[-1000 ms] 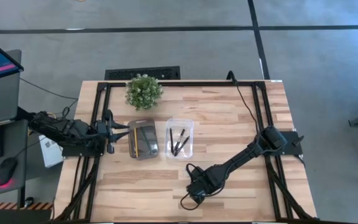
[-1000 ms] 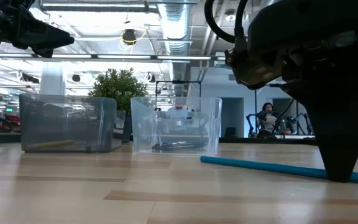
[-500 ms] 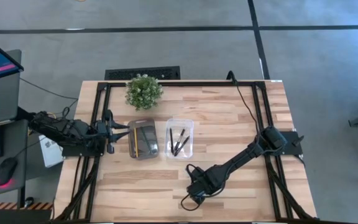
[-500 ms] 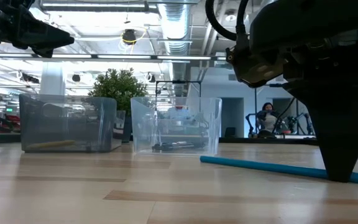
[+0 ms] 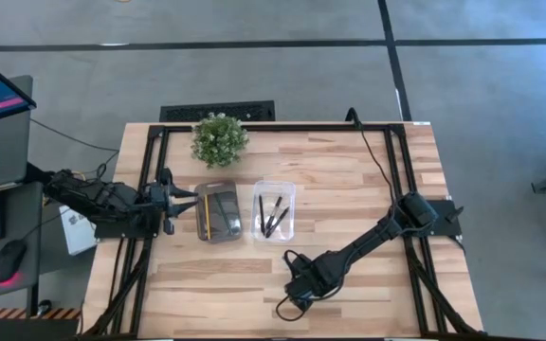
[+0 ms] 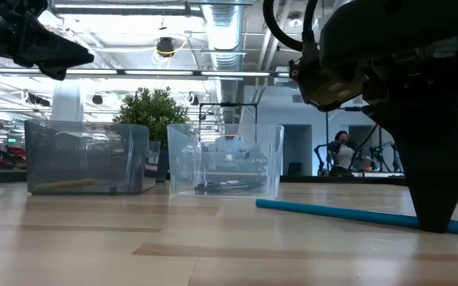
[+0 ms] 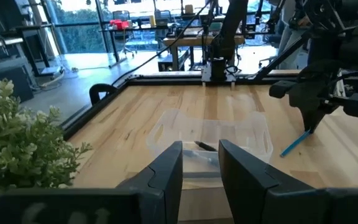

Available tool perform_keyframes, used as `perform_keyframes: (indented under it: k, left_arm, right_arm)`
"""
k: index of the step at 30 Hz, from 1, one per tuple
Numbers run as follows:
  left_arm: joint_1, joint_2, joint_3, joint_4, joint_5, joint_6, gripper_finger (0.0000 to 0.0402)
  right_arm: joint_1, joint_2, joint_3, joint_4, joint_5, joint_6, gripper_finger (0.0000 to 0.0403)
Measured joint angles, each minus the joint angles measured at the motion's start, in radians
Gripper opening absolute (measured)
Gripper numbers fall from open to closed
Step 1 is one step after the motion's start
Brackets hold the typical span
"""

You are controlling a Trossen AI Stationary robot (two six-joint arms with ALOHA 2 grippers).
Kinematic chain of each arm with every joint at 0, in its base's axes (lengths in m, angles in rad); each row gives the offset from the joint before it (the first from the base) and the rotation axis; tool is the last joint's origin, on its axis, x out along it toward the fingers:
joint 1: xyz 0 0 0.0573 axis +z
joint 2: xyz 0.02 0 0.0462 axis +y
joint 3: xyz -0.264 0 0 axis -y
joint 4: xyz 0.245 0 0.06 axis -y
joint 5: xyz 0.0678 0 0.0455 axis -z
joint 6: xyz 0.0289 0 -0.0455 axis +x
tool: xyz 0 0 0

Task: Sort pens & pencils
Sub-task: Put the blue pencil into the black bin

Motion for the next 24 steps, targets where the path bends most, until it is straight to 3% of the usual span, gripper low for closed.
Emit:
perform_keyframes:
  k: [5, 12, 16, 24]
  left_arm:
    - [0.0, 0.0, 0.0, 0.002, 0.007, 0.012, 0.0096]
    - [0.0, 0.0, 0.0, 0.014, 0.13, 0.015, 0.0096]
    - [0.0, 0.0, 0.0, 0.014, 0.129, 0.016, 0.0096]
    - [0.0, 0.0, 0.0, 0.014, 0.126, 0.016, 0.0096]
  right_arm:
    - [0.0, 0.0, 0.0, 0.01, 0.008, -0.007, 0.0038]
    - [0.001, -0.002, 0.005, 0.017, 0.046, -0.008, 0.0042]
    - [0.001, 0.006, 0.056, -0.027, 0.061, -0.022, 0.0042]
    - [-0.011, 0.015, 0.125, -0.018, 0.218, -0.038, 0.0043]
